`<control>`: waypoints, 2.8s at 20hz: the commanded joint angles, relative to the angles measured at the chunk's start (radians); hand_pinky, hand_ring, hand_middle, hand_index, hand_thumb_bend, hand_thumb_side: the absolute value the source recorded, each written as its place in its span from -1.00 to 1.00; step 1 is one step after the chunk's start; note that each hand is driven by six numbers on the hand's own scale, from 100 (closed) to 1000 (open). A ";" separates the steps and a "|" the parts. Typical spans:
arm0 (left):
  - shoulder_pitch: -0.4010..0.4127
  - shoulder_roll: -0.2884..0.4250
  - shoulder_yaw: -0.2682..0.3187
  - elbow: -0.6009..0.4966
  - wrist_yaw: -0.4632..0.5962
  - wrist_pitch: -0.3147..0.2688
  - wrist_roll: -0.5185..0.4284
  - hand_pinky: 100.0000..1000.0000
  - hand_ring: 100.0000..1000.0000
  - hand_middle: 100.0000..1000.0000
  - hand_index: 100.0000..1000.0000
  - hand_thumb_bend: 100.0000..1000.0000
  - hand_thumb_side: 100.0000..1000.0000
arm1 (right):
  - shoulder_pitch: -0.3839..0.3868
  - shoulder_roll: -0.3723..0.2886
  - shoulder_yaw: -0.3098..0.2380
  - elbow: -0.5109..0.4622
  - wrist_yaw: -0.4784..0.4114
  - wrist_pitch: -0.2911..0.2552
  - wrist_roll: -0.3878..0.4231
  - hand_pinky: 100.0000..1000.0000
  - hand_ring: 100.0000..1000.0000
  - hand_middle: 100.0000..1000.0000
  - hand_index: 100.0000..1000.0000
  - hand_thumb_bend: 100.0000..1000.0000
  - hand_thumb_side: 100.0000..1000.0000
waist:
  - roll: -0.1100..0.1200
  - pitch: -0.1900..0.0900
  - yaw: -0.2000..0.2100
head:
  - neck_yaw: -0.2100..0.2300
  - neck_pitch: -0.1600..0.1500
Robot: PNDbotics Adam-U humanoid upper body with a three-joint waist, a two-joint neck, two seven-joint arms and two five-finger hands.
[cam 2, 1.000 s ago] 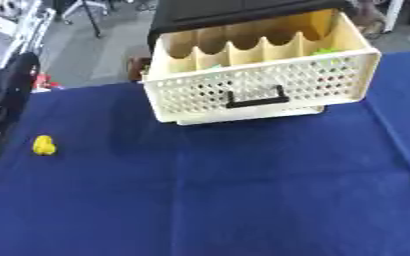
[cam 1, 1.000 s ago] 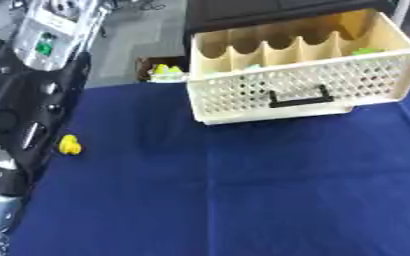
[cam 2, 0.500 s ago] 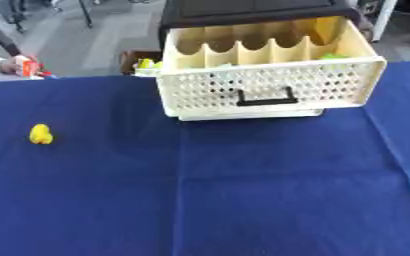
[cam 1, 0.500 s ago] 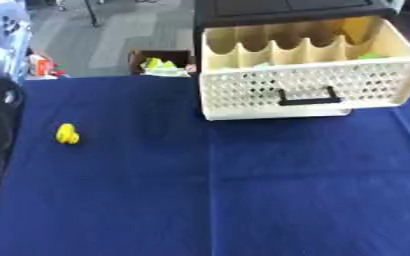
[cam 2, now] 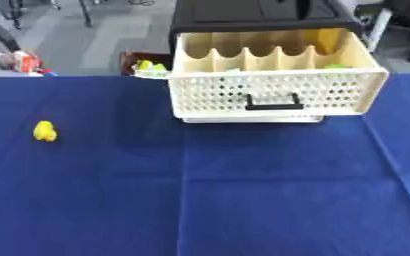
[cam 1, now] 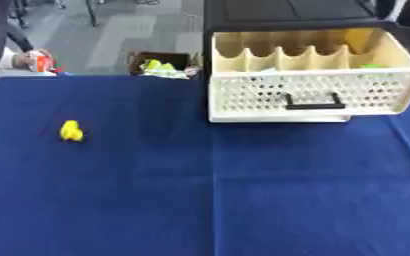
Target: Pick up objects from table and place into drawer.
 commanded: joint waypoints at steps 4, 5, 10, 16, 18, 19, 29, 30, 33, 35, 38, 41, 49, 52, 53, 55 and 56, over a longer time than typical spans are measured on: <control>0.100 -0.041 0.038 -0.020 -0.077 0.008 -0.072 -0.36 -0.17 -0.02 0.48 -1.00 0.30 | -0.065 -0.082 0.100 0.015 -0.106 0.069 0.211 0.53 -0.08 -0.02 0.60 -1.00 1.00 | -0.016 -0.036 -0.009 | 0.009 0.005; 0.116 -0.051 0.042 -0.020 -0.091 0.017 -0.085 -0.36 -0.16 -0.02 0.48 -1.00 0.32 | -0.069 -0.085 0.111 0.017 -0.118 0.077 0.226 0.53 -0.08 -0.02 0.61 -1.00 1.00 | -0.018 -0.038 -0.011 | 0.009 0.005; 0.164 -0.084 0.056 -0.020 -0.131 0.037 -0.127 -0.35 -0.15 -0.01 0.50 -1.00 0.35 | -0.068 -0.096 0.139 0.011 -0.173 0.110 0.256 0.55 -0.07 -0.02 0.65 -1.00 1.00 | -0.026 -0.048 -0.013 | 0.006 0.008; 0.192 -0.104 0.067 -0.020 -0.149 0.045 -0.152 -0.35 -0.16 -0.02 0.48 -1.00 0.36 | -0.038 -0.112 0.162 0.012 -0.210 0.158 0.268 0.56 -0.07 -0.03 0.67 -1.00 1.00 | -0.029 -0.051 -0.012 | 0.004 0.015; 0.198 -0.109 0.070 -0.020 -0.155 0.050 -0.155 -0.36 -0.16 -0.02 0.48 -1.00 0.37 | -0.021 -0.116 0.174 0.015 -0.221 0.174 0.268 0.56 -0.04 0.01 0.72 -1.00 1.00 | -0.030 -0.050 -0.011 | 0.002 0.018; 0.201 -0.113 0.071 -0.020 -0.159 0.054 -0.159 -0.36 -0.16 -0.02 0.47 -1.00 0.38 | -0.013 -0.115 0.187 0.022 -0.225 0.186 0.268 0.56 -0.03 0.02 0.76 -1.00 1.00 | -0.030 -0.049 -0.010 | 0.000 0.018; 0.217 -0.140 0.077 -0.020 -0.186 0.074 -0.181 -0.36 -0.16 -0.03 0.46 -1.00 0.41 | -0.037 -0.017 0.328 0.166 -0.211 0.297 0.268 0.66 0.11 0.21 0.87 -1.00 1.00 | -0.030 -0.044 0.013 | -0.023 0.015; 0.218 -0.142 0.077 -0.020 -0.187 0.074 -0.181 -0.36 -0.16 -0.03 0.46 -1.00 0.41 | -0.038 -0.007 0.338 0.181 -0.208 0.303 0.268 0.67 0.12 0.26 0.92 -1.00 1.00 | -0.030 -0.042 0.015 | -0.025 0.014; 0.218 -0.147 0.080 -0.020 -0.193 0.075 -0.182 -0.36 -0.16 -0.03 0.45 -1.00 0.41 | -0.035 0.020 0.368 0.228 -0.198 0.324 0.268 0.66 0.12 0.28 0.94 -1.00 1.00 | -0.029 -0.036 0.020 | -0.030 0.010; 0.219 -0.150 0.082 -0.020 -0.198 0.075 -0.182 -0.36 -0.16 -0.03 0.45 -1.00 0.42 | -0.028 0.028 0.376 0.255 -0.188 0.328 0.268 0.65 0.12 0.28 0.94 -1.00 1.00 | -0.028 -0.032 0.021 | -0.033 0.008; 0.221 -0.152 0.086 -0.020 -0.206 0.076 -0.183 -0.36 -0.16 -0.03 0.45 -1.00 0.43 | -0.015 0.031 0.376 0.281 -0.177 0.324 0.268 0.62 0.10 0.27 0.94 -1.00 1.00 | -0.029 -0.026 0.022 | -0.035 0.003; 0.221 -0.155 0.088 -0.020 -0.212 0.080 -0.184 -0.36 -0.16 -0.03 0.45 -1.00 0.44 | -0.006 0.026 0.376 0.295 -0.165 0.319 0.268 0.57 0.09 0.26 0.92 -1.00 1.00 | -0.030 -0.021 0.021 | -0.036 -0.001; 0.224 -0.161 0.092 -0.020 -0.229 0.087 -0.190 -0.37 -0.16 -0.03 0.44 -1.00 0.45 | 0.025 -0.002 0.335 0.335 -0.099 0.289 0.268 0.51 0.09 0.27 0.88 -1.00 1.00 | -0.032 -0.013 0.019 | -0.039 -0.010; 0.224 -0.164 0.094 -0.020 -0.232 0.087 -0.190 -0.37 -0.16 -0.03 0.44 -1.00 0.45 | 0.027 0.003 0.326 0.360 -0.080 0.277 0.268 0.52 0.08 0.25 0.87 -1.00 1.00 | -0.032 -0.012 0.022 | -0.041 -0.014; 0.224 -0.165 0.094 -0.020 -0.233 0.086 -0.190 -0.37 -0.16 -0.03 0.44 -1.00 0.45 | 0.027 0.007 0.322 0.369 -0.075 0.274 0.268 0.51 0.08 0.25 0.87 -1.00 1.00 | -0.031 -0.011 0.024 | -0.042 -0.015; 0.224 -0.167 0.094 -0.020 -0.236 0.086 -0.192 -0.37 -0.16 -0.03 0.44 -1.00 0.44 | 0.024 0.013 0.317 0.387 -0.062 0.269 0.268 0.51 0.08 0.24 0.86 -1.00 1.00 | -0.032 -0.010 0.027 | -0.043 -0.017; 0.224 -0.168 0.094 -0.020 -0.237 0.085 -0.193 -0.37 -0.16 -0.03 0.44 -1.00 0.44 | 0.022 0.017 0.314 0.397 -0.056 0.265 0.268 0.51 0.07 0.23 0.85 -1.00 1.00 | -0.032 -0.009 0.029 | -0.044 -0.019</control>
